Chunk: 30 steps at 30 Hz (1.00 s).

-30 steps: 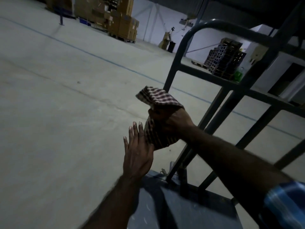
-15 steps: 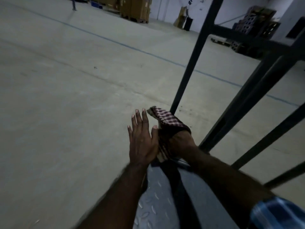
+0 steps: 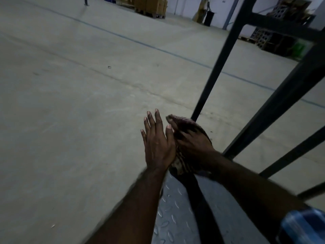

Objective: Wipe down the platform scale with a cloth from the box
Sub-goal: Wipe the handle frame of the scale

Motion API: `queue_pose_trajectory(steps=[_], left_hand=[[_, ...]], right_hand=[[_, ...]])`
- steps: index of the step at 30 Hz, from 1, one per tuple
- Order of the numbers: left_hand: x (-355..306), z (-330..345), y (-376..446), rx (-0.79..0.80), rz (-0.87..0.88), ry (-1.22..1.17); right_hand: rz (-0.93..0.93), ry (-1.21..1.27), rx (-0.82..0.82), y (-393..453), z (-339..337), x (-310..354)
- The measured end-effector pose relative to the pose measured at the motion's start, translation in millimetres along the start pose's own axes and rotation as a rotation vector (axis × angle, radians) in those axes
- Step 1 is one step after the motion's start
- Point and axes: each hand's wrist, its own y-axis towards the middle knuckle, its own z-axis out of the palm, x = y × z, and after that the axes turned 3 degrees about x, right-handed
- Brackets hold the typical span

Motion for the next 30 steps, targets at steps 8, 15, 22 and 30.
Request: queue_pose_trajectory(steps=[8,15,22,30], left_hand=[[-1,-1,0,0.004,-0.015,-0.043],[3,-8,4,-0.013,-0.043,-0.051],[6,-4,5,0.009,-0.056,-0.056],[9,3,-1,0.032,-0.039,-0.014]], right_hand=[[0.007,-0.236,0.170,22,-28,-16],[0.062,-0.031,0.108,-2,19,8],[-0.131,-0.194,0.364,-6,30,7],[0.023,-0.144,0.384,-13,47,28]])
